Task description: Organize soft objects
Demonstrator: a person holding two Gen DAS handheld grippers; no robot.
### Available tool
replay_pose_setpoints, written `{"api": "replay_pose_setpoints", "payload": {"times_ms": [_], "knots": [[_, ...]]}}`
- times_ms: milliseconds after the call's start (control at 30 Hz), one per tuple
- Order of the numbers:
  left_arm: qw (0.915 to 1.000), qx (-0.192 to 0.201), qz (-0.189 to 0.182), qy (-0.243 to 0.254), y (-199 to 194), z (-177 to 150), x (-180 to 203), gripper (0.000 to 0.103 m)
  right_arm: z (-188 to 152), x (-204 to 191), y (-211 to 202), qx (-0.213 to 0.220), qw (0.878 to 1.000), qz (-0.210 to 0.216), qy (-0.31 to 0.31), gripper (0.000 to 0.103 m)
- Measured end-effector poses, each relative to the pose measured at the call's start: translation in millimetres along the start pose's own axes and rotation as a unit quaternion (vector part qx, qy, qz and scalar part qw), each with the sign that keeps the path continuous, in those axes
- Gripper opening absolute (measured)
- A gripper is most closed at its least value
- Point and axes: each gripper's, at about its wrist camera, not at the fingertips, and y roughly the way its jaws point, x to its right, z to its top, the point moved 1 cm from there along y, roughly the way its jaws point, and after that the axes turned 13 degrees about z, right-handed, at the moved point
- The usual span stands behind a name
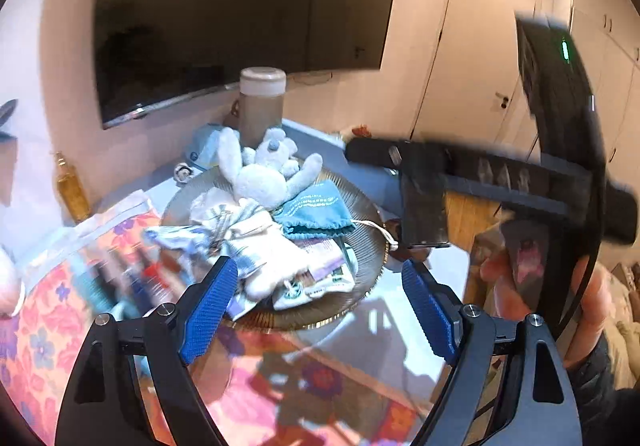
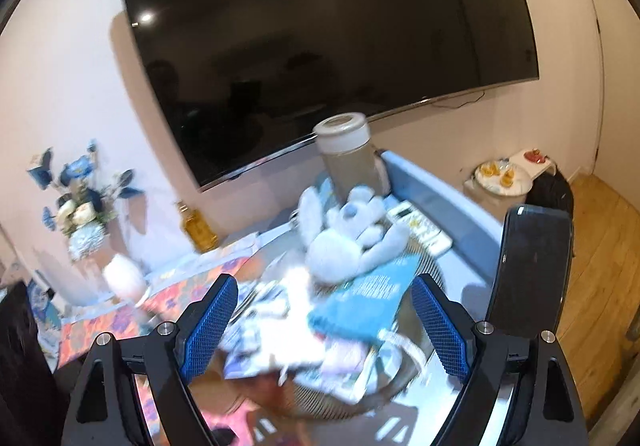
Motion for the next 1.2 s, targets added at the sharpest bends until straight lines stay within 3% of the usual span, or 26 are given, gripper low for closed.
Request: {"api": "replay_pose_setpoints", "payload": {"times_ms": [133, 233, 367, 600, 800, 900, 933, 1067, 1200], "knots": [[0.9993, 0.024, 0.027, -0.006, -48.4, -16.4, -26.3, 0.084, -36.2, -28.6, -15.6, -0.021, 1.0, 0.015, -0.014, 0.088], [0.9992, 0.018, 0.034, -0.012, -76.6, -36.6, -52.4, 0.089, -70.0, -44.5, -11.9, -0.062, 0.998, 0.004, -0.014, 0.088], [0.9981, 0.003, 0.054, -0.032, -105.1, -65.8, -93.0, 0.09, -114.4, -68.5, 1.1, -0.113, 0.993, 0.023, -0.021, 0.088], [0.9853, 0.008, 0.155, -0.072, -168.2, -106.6, -176.8, 0.091, -153.6, -156.6, 37.4, -0.179, 0.975, 0.061, -0.115, 0.088], [0.958, 0.046, 0.239, -0.152, -215.1, -132.4, -251.1, 0.102, -177.0, -250.1, 86.8, -0.199, 0.957, 0.115, -0.178, 0.088], [0.937, 0.064, 0.288, -0.186, -217.9, -149.1, -278.5, 0.102, -180.8, -285.0, 117.2, -0.185, 0.957, 0.133, -0.181, 0.088], [0.9296, 0.06, 0.304, -0.2, -212.0, -158.6, -289.6, 0.102, -181.3, -292.8, 128.5, -0.173, 0.959, 0.135, -0.18, 0.088], [0.9157, 0.043, 0.323, -0.235, -176.1, -188.7, -317.7, 0.102, -182.4, -308.9, 164.8, -0.129, 0.968, 0.135, -0.167, 0.088], [0.9013, 0.031, 0.338, -0.269, -136.4, -208.1, -336.5, 0.102, -186.0, -310.8, 191.2, -0.076, 0.975, 0.09, -0.187, 0.088]]}}
